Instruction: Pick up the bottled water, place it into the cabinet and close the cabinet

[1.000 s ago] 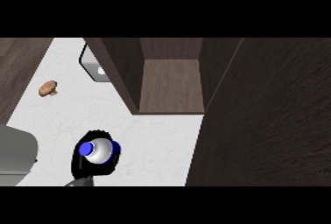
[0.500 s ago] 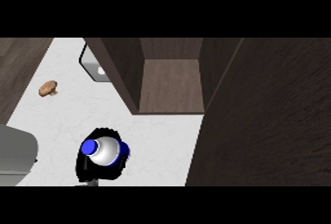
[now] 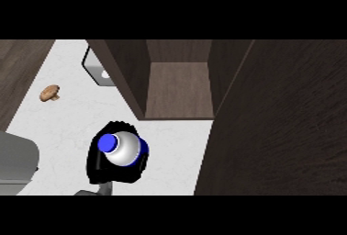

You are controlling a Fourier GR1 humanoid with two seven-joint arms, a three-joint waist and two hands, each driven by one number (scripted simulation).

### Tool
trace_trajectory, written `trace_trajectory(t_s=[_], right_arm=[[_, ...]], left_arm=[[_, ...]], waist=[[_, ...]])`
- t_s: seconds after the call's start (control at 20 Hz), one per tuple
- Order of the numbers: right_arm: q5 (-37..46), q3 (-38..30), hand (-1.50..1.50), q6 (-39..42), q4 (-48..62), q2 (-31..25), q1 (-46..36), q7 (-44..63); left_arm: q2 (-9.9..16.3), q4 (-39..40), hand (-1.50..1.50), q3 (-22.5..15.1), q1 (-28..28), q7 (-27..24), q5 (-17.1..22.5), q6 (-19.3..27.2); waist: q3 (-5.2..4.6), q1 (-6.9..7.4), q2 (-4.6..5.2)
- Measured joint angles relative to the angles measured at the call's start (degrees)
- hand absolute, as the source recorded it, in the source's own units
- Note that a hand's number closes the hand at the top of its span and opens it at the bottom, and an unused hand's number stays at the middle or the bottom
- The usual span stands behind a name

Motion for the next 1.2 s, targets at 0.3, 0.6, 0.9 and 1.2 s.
trace_trajectory(t_s=[0.3, 0.6, 0.9, 1.2], right_arm=[[-0.24, -0.25, -1.50, -0.10, 0.32, -0.44, 1.53, -2.97], [-0.39, -0.77, -1.50, 0.34, -0.04, -1.15, 1.29, -1.96], [-0.60, -0.20, -1.50, 0.22, -0.07, -1.61, 2.93, -3.74], [-0.91, -0.39, -1.50, 0.19, -0.10, -1.96, 3.61, -5.15]], left_arm=[[-0.02, -3.35, 1.50, -3.91, -5.99, 5.58, -0.46, 7.97], [-0.05, 0.09, 1.50, -8.20, -14.41, 6.61, -0.02, 16.92], [-0.01, 3.56, 1.50, -6.68, -21.98, 8.90, -1.06, 20.70], [0.02, 11.55, 1.50, -4.86, -29.81, 9.79, -1.92, 23.41]], waist=[[0.02, -0.21, 0.07], [0.00, -0.53, 0.12], [0.00, -0.52, 0.13], [0.01, -0.64, 0.21]])
